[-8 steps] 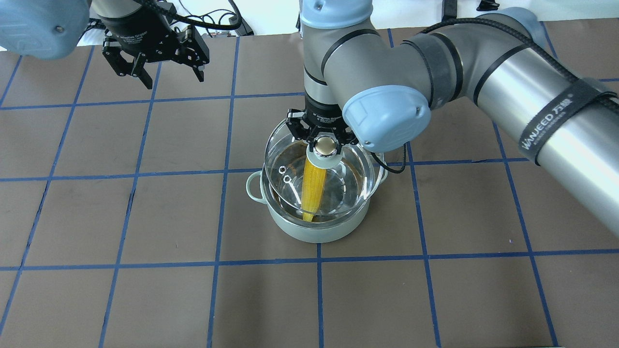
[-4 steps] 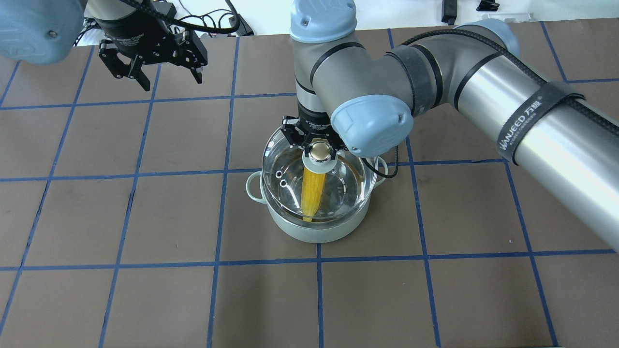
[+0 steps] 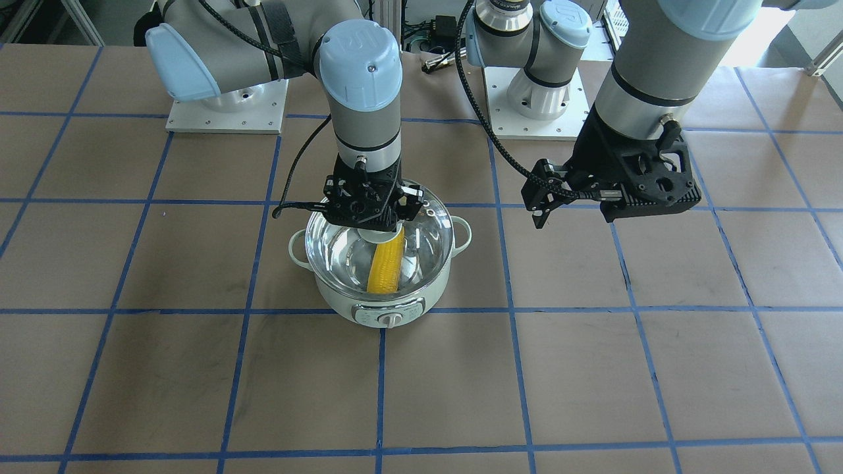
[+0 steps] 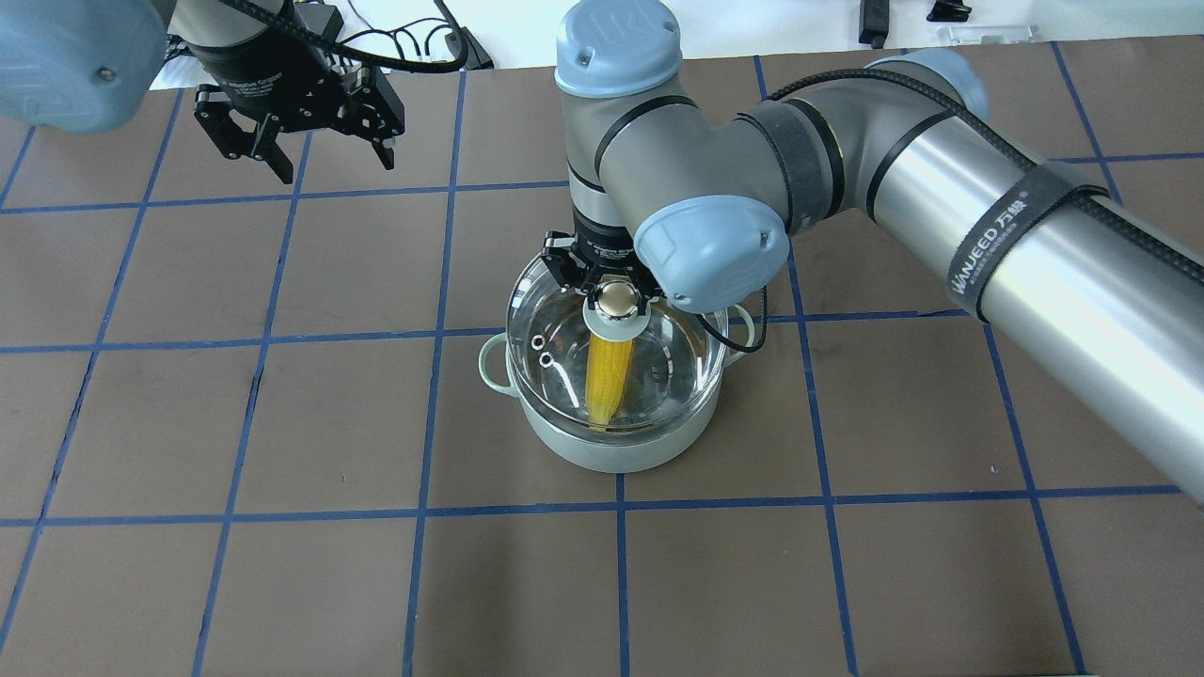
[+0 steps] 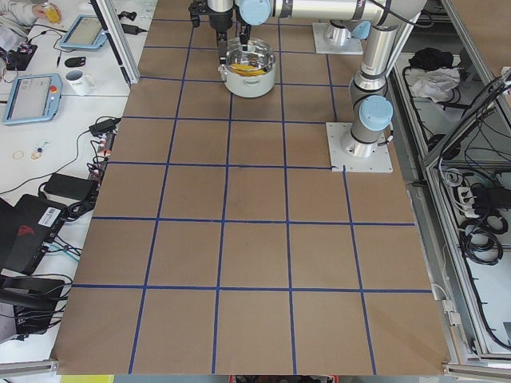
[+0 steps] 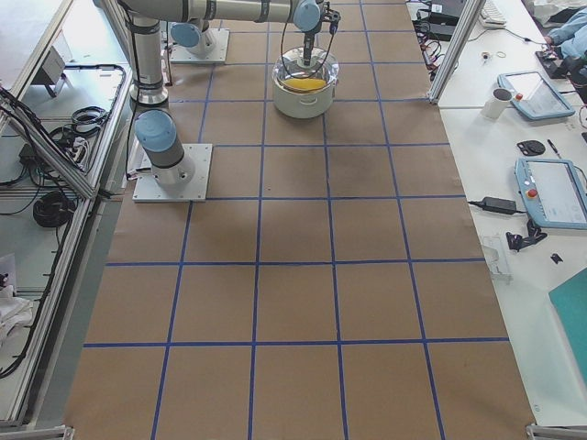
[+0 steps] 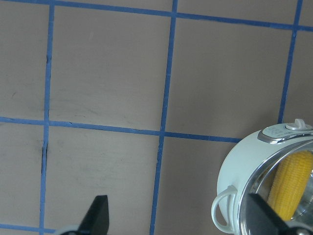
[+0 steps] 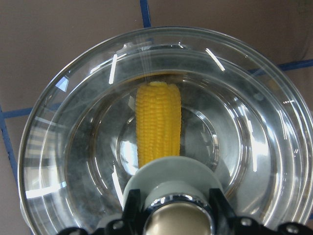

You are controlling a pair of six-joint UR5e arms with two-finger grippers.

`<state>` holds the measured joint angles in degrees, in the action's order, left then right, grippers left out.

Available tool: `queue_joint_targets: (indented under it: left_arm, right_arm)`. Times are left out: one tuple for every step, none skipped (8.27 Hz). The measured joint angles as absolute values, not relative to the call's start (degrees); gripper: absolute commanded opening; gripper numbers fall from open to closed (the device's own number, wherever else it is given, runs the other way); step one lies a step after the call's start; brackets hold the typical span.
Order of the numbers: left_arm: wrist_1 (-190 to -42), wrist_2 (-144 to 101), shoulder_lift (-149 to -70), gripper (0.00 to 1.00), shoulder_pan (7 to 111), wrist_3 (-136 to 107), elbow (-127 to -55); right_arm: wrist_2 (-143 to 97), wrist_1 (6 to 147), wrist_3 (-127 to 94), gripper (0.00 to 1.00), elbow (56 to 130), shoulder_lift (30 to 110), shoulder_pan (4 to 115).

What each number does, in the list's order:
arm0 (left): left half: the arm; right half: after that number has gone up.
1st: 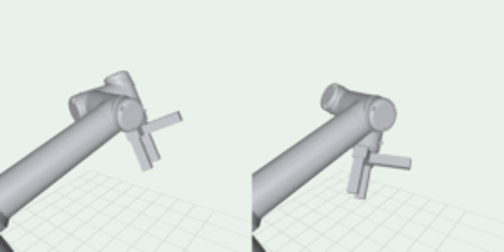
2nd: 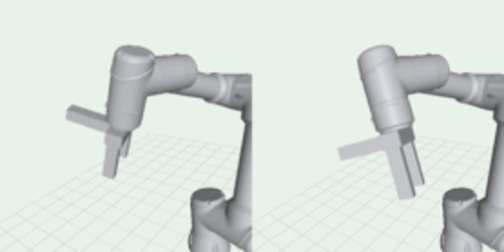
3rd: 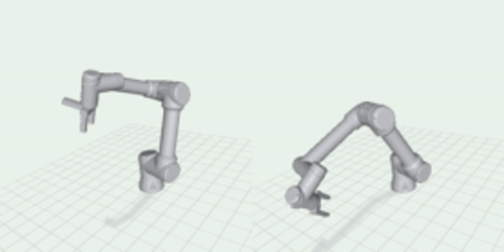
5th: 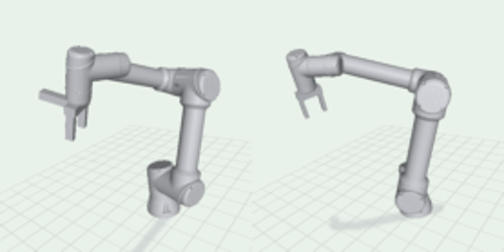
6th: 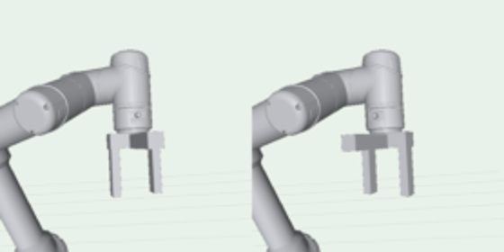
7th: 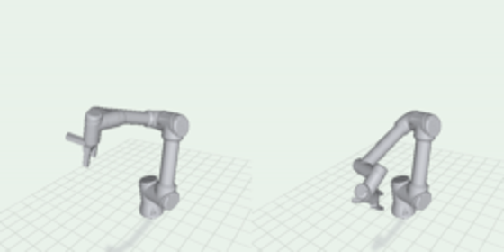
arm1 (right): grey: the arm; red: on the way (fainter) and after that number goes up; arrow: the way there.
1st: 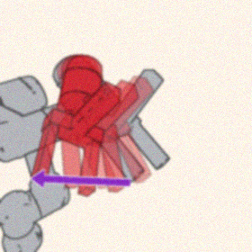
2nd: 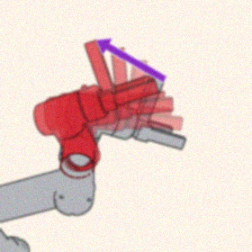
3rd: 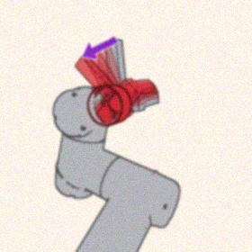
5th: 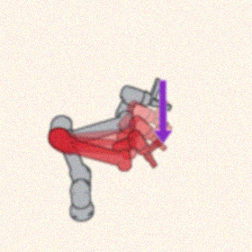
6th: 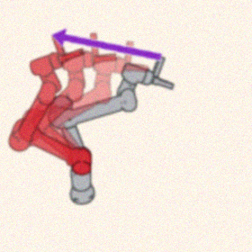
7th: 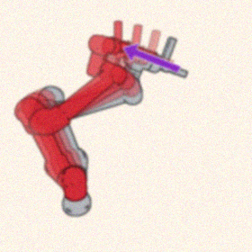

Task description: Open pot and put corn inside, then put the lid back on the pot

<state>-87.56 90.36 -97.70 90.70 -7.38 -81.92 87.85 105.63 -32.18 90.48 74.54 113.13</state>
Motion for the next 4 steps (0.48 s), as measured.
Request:
queue_joint_targets:
  left_arm:
    - [-87.54,90.38,-97.63,1.00,90.70,-7.38,-82.12]
    - [-87.54,90.38,-97.54,1.00,90.70,-7.38,-82.25]
    - [-87.54,90.40,-97.46,1.00,90.70,-7.38,-82.31]
    - [-87.54,90.43,-97.42,1.00,90.70,-7.38,-82.38]
  right_arm:
    - [87.97,105.81,-32.23,0.26,90.55,74.35,113.16]
    - [88.45,105.87,-32.22,0.26,90.58,74.24,113.18]
    - [88.80,105.90,-32.19,0.26,90.60,74.12,113.20]
    - [88.95,105.90,-32.18,0.26,90.62,74.06,113.20]
